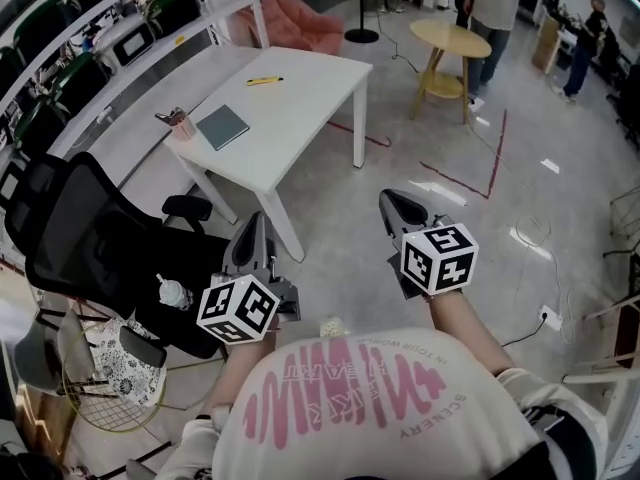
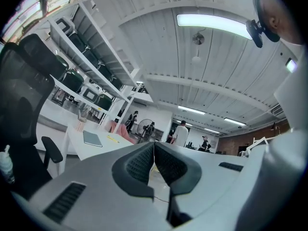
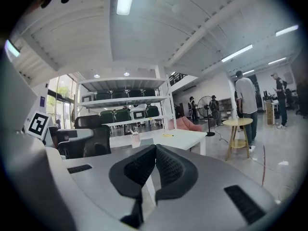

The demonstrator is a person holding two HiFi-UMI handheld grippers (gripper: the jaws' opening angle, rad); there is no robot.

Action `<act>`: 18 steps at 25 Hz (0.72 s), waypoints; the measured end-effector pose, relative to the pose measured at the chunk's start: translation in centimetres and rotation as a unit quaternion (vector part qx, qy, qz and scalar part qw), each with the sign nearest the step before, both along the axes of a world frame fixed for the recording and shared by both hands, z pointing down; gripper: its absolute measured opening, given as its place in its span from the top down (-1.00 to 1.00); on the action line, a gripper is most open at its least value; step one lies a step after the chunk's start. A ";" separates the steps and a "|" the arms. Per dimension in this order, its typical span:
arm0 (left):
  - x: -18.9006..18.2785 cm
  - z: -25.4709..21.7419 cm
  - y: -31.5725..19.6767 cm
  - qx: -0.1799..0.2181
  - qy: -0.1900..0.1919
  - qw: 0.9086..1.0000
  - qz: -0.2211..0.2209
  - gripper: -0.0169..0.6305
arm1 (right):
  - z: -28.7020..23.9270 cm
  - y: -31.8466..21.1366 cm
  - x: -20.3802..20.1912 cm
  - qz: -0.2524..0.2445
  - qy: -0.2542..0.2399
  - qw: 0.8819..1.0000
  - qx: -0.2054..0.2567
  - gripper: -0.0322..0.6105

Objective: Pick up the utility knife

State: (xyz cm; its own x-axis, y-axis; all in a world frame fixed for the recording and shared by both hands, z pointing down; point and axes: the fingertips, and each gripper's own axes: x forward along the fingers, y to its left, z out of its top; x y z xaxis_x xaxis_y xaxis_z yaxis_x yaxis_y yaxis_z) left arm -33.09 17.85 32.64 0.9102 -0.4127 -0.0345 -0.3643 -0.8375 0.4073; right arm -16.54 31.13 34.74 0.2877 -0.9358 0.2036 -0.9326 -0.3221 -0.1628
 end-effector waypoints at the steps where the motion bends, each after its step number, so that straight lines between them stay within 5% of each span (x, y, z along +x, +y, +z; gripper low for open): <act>1: 0.6 -0.3 -1.1 -0.002 0.001 1.000 0.005 0.87 | -0.5 -1.0 0.6 0.003 0.005 1.000 -0.001 0.85; 8: 4.0 -2.8 -7.3 0.010 0.019 0.999 0.036 0.87 | -4.6 -4.7 4.8 0.042 0.035 0.998 0.025 0.85; 18: 7.3 -3.3 -12.4 0.002 0.032 0.998 0.051 0.87 | -6.0 -7.3 8.3 0.068 -0.022 0.994 0.085 0.85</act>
